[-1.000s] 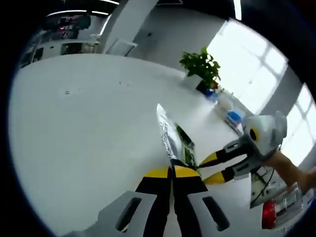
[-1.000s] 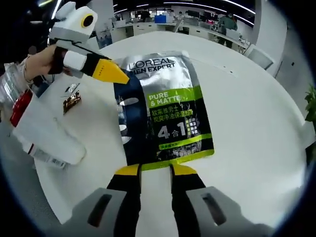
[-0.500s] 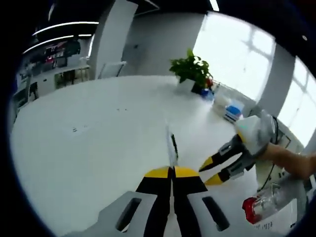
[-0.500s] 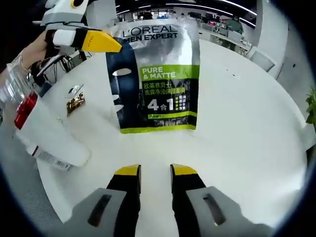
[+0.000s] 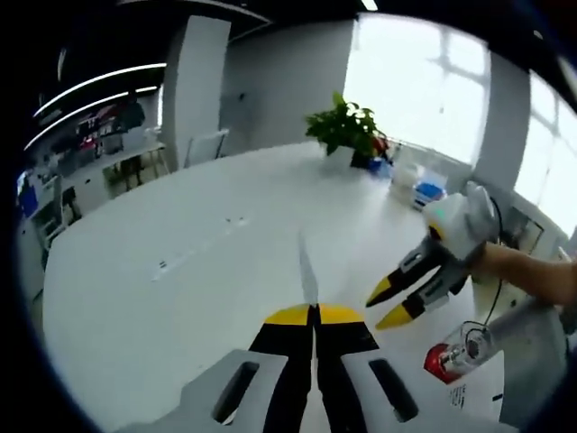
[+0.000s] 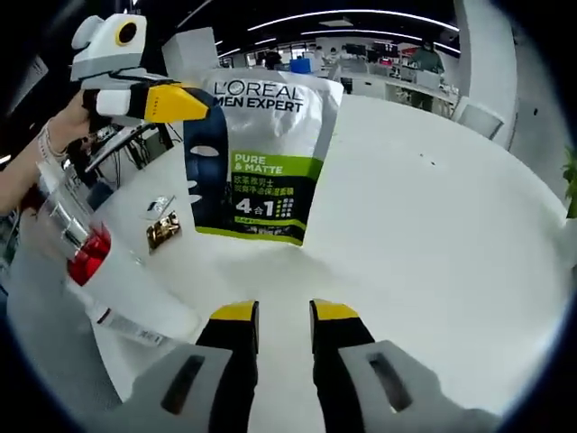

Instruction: Arrange the skincare products in the storage area until every visible bottle or jar stands upright without overlapping.

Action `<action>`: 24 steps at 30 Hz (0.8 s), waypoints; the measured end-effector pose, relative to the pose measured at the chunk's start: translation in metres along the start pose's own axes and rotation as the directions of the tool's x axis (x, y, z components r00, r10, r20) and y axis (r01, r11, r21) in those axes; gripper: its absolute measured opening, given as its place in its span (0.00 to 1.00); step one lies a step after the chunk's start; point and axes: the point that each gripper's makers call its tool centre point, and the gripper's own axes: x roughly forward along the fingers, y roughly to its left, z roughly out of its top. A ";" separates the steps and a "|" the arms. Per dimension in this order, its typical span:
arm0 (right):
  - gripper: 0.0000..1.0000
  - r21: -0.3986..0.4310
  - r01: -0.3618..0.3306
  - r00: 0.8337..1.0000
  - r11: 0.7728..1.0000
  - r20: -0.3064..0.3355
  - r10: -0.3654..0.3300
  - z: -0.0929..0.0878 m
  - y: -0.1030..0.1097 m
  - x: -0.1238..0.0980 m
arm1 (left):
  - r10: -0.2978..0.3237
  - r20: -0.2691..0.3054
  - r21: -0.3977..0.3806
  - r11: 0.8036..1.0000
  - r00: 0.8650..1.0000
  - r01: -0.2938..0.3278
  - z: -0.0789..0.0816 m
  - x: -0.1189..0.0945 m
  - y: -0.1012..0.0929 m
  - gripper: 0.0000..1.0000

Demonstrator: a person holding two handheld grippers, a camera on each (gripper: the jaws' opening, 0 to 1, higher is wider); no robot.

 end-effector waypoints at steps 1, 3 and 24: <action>0.23 -0.010 -0.005 1.000 1.000 0.013 0.005 0.004 0.001 0.000 | 0.003 0.003 0.011 1.000 1.000 -0.003 0.002 -0.003 -0.001 0.00; 0.24 -0.007 -0.005 0.999 1.000 0.034 0.005 0.009 0.000 -0.001 | 0.007 0.005 0.026 1.000 1.000 -0.007 0.005 -0.008 -0.001 0.00; 0.32 -0.265 -0.149 0.893 0.953 0.377 0.245 0.108 0.036 -0.036 | -0.109 0.068 0.284 0.955 0.992 0.086 0.047 -0.064 -0.040 0.00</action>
